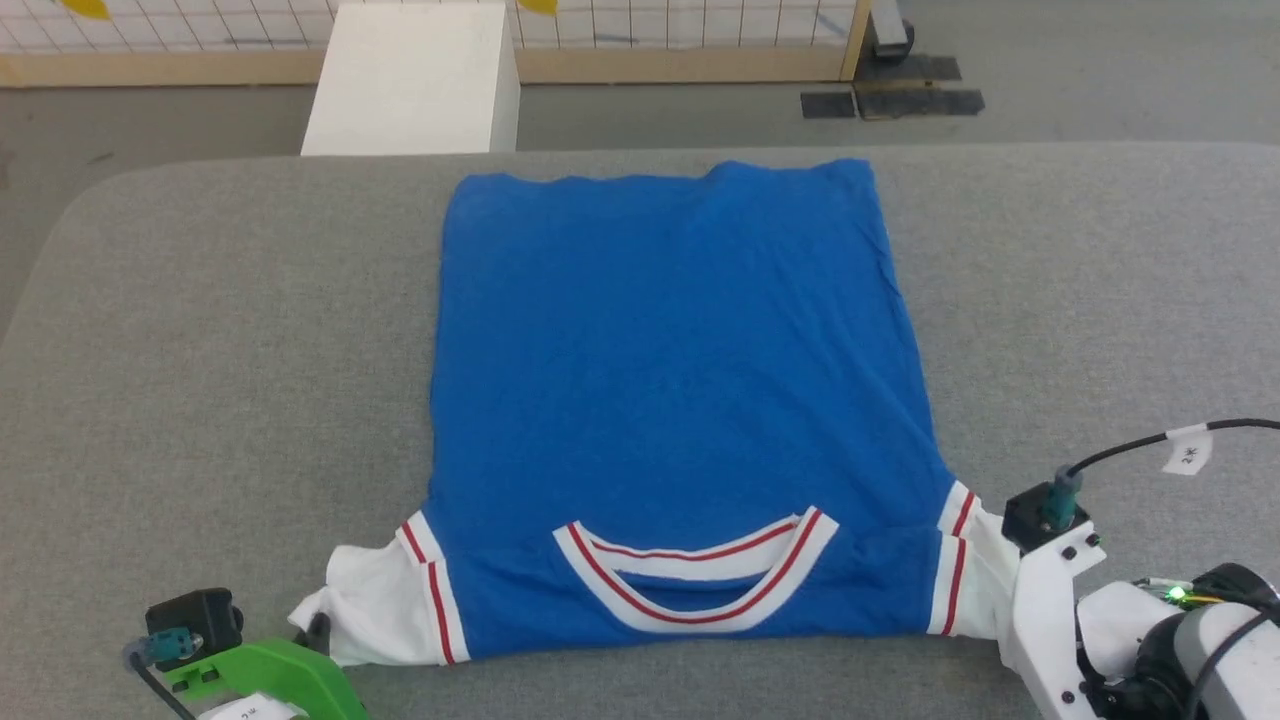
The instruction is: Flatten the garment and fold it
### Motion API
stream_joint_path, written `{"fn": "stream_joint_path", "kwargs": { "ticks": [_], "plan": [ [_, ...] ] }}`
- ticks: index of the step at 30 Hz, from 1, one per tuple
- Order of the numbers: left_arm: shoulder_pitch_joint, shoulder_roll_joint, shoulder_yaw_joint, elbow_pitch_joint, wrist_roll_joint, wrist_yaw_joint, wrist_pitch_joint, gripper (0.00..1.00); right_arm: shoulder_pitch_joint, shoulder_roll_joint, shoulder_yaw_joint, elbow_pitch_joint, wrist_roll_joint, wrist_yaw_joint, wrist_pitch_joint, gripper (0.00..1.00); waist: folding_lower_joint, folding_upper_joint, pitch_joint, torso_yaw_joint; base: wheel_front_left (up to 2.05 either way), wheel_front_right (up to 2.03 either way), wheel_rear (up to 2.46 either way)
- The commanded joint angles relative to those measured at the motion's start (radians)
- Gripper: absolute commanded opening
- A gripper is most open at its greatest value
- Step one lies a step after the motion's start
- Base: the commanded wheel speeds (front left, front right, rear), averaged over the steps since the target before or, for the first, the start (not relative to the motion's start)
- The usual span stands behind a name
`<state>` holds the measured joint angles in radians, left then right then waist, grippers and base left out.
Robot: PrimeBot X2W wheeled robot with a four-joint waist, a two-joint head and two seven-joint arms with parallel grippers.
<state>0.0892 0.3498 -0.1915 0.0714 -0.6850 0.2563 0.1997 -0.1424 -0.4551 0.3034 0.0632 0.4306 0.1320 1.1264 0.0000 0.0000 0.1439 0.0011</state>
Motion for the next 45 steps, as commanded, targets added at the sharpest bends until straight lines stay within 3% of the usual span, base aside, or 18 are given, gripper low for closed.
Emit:
{"fn": "stream_joint_path", "kwargs": {
  "ticks": [1, 5, 6, 7, 16, 24, 28, 34, 39, 45],
  "plan": [
    [-0.019, -0.004, 0.000, 0.001, -0.012, -0.006, -0.009, 0.00, -0.018, -0.003, 0.015, 0.019, -0.003, -0.001, 0.012, 0.00, 0.0000, 0.0000, 0.013, 0.004, 0.00, 0.00, 0.00],
    [-0.018, -0.009, 0.002, 0.003, -0.019, -0.011, -0.021, 0.00, -0.031, -0.002, 0.030, 0.052, 0.016, -0.001, 0.003, 0.00, 0.0000, 0.0000, 0.010, 0.001, 0.00, 0.00, 0.00],
    [-0.014, -0.012, 0.007, 0.000, -0.024, -0.012, -0.029, 0.00, -0.035, 0.003, 0.020, 0.056, 0.033, -0.001, -0.019, 0.45, 0.0000, 0.0000, 0.003, -0.005, 0.00, 0.00, 0.00],
    [-0.011, -0.011, 0.008, -0.002, -0.024, -0.012, -0.033, 0.00, -0.037, 0.005, 0.010, 0.054, 0.042, -0.001, -0.036, 1.00, 0.0000, 0.0000, -0.002, -0.010, 0.00, 0.00, 0.00],
    [0.022, -0.014, 0.020, -0.036, -0.031, -0.007, -0.062, 0.00, -0.008, 0.064, -0.189, -0.072, 0.131, -0.001, -0.184, 1.00, 0.0000, 0.0000, -0.047, -0.037, 0.00, 0.00, 0.00],
    [0.030, -0.018, 0.017, -0.055, -0.028, -0.003, -0.077, 0.00, -0.020, 0.156, -0.375, -0.184, 0.073, -0.001, -0.519, 1.00, 0.0000, 0.0000, -0.043, -0.041, 0.00, 0.00, 0.00],
    [0.017, -0.019, 0.014, -0.062, -0.022, -0.005, -0.088, 0.00, -0.042, 0.181, -0.387, -0.165, 0.044, -0.001, -0.670, 1.00, 0.0000, 0.0000, -0.024, -0.032, 0.00, 0.00, 0.00],
    [-0.011, -0.024, 0.006, -0.085, -0.009, -0.008, -0.109, 0.00, -0.110, 0.186, -0.368, -0.086, -0.006, -0.001, -0.800, 1.00, 0.0000, 0.0000, 0.036, -0.007, 0.00, 0.00, 0.00],
    [-0.043, -0.034, -0.005, -0.122, 0.012, -0.008, -0.139, 0.00, -0.234, 0.183, -0.335, 0.003, -0.048, -0.001, -0.837, 1.00, 0.0000, 0.0000, 0.107, 0.024, 0.00, 0.00, 0.00],
    [-0.082, -0.052, -0.032, -0.203, 0.041, -0.009, -0.168, 0.00, -0.454, 0.148, -0.290, 0.143, -0.100, -0.001, -0.803, 1.00, 0.0000, 0.0000, 0.223, 0.086, 0.00, 0.00, 0.00]
  ]
}}
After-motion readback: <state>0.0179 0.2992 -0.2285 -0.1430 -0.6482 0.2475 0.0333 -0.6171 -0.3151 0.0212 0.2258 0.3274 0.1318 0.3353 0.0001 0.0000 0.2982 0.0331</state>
